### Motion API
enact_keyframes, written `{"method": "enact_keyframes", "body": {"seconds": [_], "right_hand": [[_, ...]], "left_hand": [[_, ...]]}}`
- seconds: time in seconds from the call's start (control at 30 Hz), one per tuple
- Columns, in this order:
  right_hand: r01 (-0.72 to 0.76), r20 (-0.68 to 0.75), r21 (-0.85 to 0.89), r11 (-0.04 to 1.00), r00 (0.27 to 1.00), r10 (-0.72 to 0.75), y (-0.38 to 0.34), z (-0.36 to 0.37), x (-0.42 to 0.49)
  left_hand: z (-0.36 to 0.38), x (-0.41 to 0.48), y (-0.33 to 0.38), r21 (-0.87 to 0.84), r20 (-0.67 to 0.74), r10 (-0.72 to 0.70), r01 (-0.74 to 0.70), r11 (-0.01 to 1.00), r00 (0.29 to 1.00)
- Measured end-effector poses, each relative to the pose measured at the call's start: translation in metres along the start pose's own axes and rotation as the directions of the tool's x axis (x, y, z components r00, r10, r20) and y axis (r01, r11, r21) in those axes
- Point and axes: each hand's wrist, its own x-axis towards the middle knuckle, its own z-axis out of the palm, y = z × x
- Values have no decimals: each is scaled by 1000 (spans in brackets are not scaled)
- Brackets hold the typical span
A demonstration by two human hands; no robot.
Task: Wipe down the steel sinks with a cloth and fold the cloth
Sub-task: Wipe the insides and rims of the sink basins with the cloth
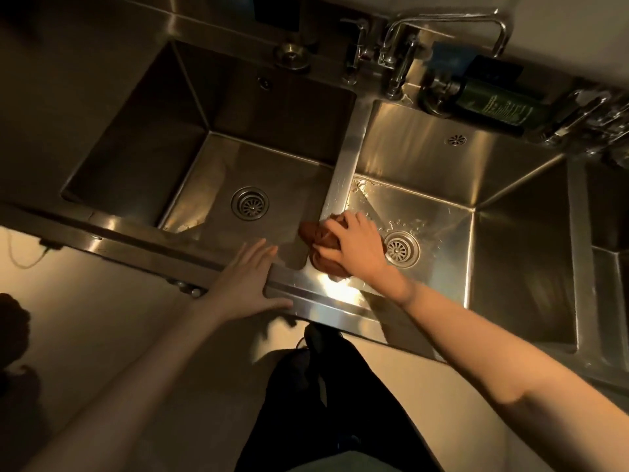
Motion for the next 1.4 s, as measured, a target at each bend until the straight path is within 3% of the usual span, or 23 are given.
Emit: {"method": "enact_keyframes", "body": {"seconds": [0.23,0.4,0.53,0.83,0.93,1.13,1.4], "right_hand": [[-318,26,52,947,948,317,24,-22,81],[-223,-4,0,975,975,223,19,-8,42],[-135,40,-72,988,990,139,38,-16,74],[-341,41,67,938,940,338,107,-49,206],[-347,53,120,930,938,343,108,-46,201],[-216,58,106,971,976,211,119,-37,186],[-400,75,157,903,917,392,140,-54,258]], "left_hand": [[7,43,34,-122,-60,-102,94,988,993],[7,75,54,-213,-95,-153,130,968,984],[-2,92,59,-249,-147,-187,146,957,971],[-13,162,84,-164,-191,-338,310,937,922],[-12,176,92,-228,-218,-377,329,916,900],[-2,178,89,-223,-236,-407,359,906,882],[-2,179,91,-239,-246,-430,375,895,869]]}}
